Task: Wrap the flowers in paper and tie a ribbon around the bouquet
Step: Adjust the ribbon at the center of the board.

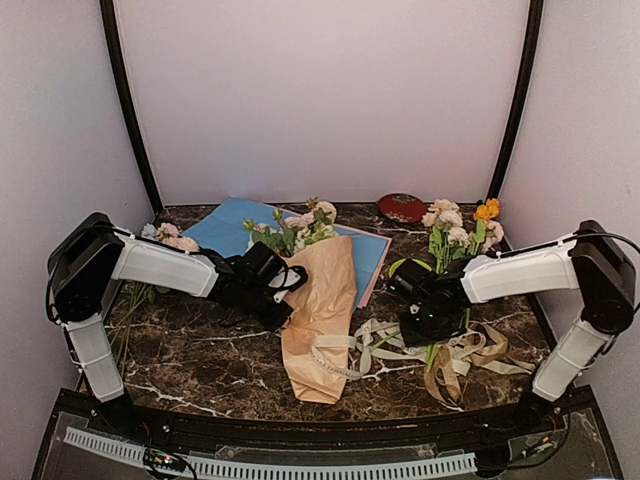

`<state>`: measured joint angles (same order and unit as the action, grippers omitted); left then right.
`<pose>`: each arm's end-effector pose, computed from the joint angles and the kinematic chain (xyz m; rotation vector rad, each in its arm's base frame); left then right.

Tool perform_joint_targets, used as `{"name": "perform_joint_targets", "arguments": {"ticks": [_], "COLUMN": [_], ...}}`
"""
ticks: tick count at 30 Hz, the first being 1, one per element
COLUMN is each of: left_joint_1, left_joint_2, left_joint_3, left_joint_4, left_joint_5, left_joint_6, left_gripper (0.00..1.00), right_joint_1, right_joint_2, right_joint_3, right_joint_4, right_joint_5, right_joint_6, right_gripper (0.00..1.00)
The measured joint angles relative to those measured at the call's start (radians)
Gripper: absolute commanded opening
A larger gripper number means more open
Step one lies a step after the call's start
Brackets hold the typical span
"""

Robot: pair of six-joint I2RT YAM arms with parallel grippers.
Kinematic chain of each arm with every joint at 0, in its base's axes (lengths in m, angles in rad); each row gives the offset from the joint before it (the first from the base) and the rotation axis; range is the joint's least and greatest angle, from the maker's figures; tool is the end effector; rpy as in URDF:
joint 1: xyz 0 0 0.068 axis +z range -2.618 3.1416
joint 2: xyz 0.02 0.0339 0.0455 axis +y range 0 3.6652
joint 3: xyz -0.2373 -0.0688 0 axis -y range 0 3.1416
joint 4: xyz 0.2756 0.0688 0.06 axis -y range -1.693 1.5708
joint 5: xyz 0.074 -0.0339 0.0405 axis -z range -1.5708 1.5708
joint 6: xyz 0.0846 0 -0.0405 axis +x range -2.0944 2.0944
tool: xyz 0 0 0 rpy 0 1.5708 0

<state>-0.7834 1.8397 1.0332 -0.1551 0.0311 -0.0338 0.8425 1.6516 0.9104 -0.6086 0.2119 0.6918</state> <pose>0.2871 -0.2897 0.0548 0.9531 2.3883 -0.3579 0.2245 0.2250 0.0553 -0.1801 2.8309 0.0013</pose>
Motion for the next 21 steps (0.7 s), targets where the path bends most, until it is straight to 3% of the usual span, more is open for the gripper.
{"name": "perform_joint_targets", "arguments": {"ticks": [12,18,21], "left_joint_1": [0.0,0.0,0.0], "left_joint_2": [0.002,0.004,0.004], "left_joint_3": [0.003,0.007,0.007], "left_joint_4": [-0.002,-0.007,-0.007], "left_joint_5": [-0.002,-0.002,-0.002], "left_joint_6": [0.001,0.002,0.002], "left_gripper": [0.0,0.0,0.0], "right_joint_1": [-0.226,-0.302,-0.267], "right_joint_2": [-0.281,-0.336,-0.344], "right_joint_3": [-0.239,-0.223,-0.147], "right_joint_4": [-0.136,-0.161,-0.185], "right_joint_5": [0.114,0.11,0.092], "right_joint_6": [0.112,0.1,0.087], "right_gripper": [0.54,0.36,0.37]}}
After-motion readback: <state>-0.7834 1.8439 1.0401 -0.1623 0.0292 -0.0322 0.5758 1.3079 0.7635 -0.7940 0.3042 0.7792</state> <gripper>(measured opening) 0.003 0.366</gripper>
